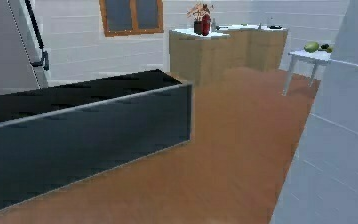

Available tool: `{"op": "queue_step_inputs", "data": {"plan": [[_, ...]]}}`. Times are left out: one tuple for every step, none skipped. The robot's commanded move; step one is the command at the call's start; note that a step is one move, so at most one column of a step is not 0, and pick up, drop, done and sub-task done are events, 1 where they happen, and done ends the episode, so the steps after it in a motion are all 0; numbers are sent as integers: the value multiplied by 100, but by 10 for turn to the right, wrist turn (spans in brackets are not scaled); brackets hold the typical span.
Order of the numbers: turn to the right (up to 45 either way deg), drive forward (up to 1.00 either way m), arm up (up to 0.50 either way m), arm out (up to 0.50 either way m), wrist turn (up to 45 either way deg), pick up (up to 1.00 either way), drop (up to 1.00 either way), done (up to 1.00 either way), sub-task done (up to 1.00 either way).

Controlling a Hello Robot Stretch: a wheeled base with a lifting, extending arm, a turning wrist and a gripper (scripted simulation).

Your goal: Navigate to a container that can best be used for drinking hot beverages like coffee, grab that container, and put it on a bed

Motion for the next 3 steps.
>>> {"op": "queue_step_inputs", "data": {"plan": [[0,80,0,0,0,0,0,0,0],[150,0,0,0,0,0,0,0,0],[0,40,0,0,0,0,0,0,0]]}}
